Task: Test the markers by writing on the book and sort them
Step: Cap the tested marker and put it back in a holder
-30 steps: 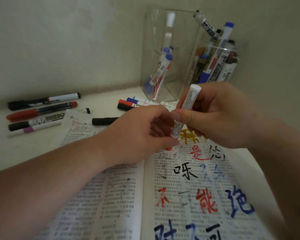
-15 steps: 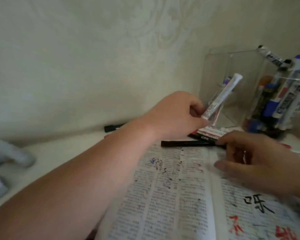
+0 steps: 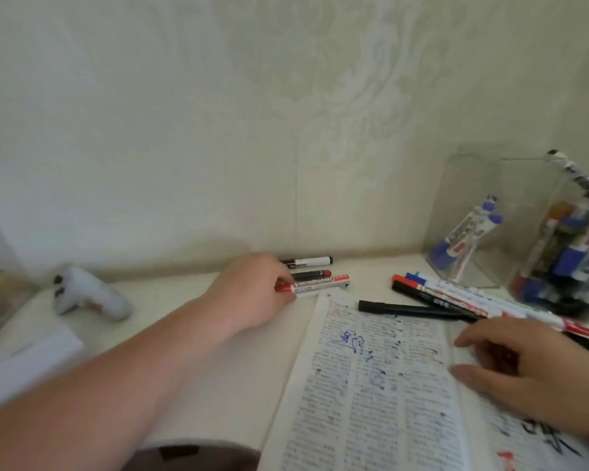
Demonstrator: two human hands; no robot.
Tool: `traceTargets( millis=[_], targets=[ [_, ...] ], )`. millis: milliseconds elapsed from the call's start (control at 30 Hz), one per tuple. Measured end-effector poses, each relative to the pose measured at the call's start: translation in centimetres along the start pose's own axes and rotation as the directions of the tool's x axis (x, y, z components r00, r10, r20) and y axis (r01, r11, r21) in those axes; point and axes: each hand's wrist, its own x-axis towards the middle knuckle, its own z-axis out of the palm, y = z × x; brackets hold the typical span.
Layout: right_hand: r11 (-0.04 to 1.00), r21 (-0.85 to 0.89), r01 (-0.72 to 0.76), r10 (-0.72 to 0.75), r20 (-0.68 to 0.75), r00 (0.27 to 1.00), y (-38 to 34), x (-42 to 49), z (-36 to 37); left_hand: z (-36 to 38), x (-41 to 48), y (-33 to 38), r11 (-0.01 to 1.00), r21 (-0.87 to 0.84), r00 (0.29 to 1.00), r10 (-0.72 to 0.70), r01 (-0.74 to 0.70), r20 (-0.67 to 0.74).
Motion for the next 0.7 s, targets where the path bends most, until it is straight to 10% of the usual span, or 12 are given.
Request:
traceTargets(
  millis=[367, 700],
  targets=[
    [1.0, -0.006, 0.022, -0.022, 0.026, 0.999, -0.1, 0.2, -0.2, 1.1, 2.3, 0.1, 0.998, 0.062, 0.988, 0.012, -0.002, -0.155],
    [0.997, 0.024, 0.074, -0.075, 0.049, 0.996, 0.8, 0.6, -0.4, 0.6, 1.8, 1.2, 0.99, 0.139, 1.0, -0.008, 0.011, -0.022]
  ],
)
